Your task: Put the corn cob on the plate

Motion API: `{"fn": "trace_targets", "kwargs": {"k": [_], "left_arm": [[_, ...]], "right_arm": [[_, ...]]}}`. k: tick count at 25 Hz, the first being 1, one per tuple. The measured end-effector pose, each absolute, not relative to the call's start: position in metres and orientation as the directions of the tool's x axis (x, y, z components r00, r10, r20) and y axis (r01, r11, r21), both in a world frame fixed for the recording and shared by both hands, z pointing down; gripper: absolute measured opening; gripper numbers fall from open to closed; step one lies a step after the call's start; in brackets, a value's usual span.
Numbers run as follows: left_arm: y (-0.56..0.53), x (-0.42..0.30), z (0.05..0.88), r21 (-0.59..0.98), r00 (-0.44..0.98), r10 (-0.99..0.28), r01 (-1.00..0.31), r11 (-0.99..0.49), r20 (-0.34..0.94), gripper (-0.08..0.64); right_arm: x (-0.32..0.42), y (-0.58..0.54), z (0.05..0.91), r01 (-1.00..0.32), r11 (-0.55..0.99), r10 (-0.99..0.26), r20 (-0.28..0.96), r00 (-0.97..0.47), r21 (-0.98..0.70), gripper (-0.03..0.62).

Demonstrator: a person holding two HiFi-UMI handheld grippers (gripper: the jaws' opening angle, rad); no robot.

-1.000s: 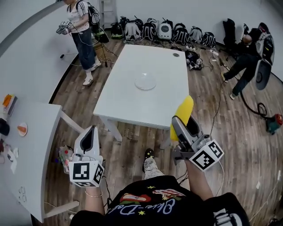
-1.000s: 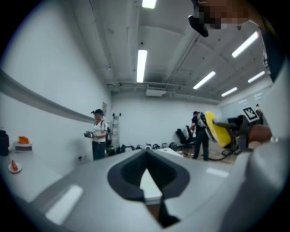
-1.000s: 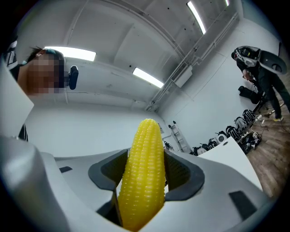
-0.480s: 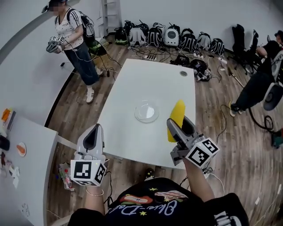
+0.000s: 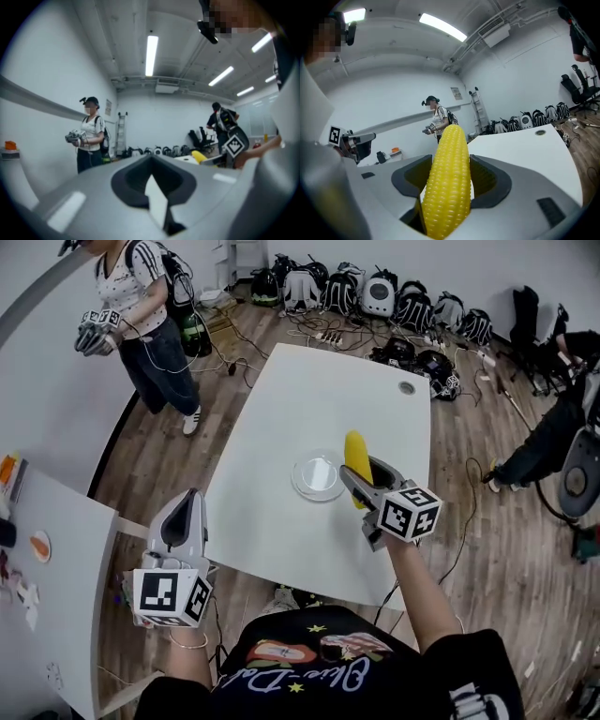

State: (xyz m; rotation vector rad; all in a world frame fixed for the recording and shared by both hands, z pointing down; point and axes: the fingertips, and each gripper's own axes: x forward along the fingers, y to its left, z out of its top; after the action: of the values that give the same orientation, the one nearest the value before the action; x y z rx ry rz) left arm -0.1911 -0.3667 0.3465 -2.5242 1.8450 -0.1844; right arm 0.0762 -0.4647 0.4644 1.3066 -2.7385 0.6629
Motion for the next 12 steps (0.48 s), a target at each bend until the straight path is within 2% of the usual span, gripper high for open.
{"fn": "trace_targets", "kwargs": {"k": [7,12], "left_arm": [[-0.377,-0.221,0.353,-0.064,0.234,-0.965,-0.968,-0.243,0.121,0.002],[-0.368,-0.249,0.365,-0.062,0.158,-0.973,-0.984,-0.170,0.166,0.001]], "right_arm": [[0.042,-0.514,0.529,-0.768,0.580,-0.637,0.438,-0.635,-0.271,0.252],[0.028,-0.535,0.568,-0.770,0.598,-0.577,0.549,-0.605,-0.221,0.252]]}}
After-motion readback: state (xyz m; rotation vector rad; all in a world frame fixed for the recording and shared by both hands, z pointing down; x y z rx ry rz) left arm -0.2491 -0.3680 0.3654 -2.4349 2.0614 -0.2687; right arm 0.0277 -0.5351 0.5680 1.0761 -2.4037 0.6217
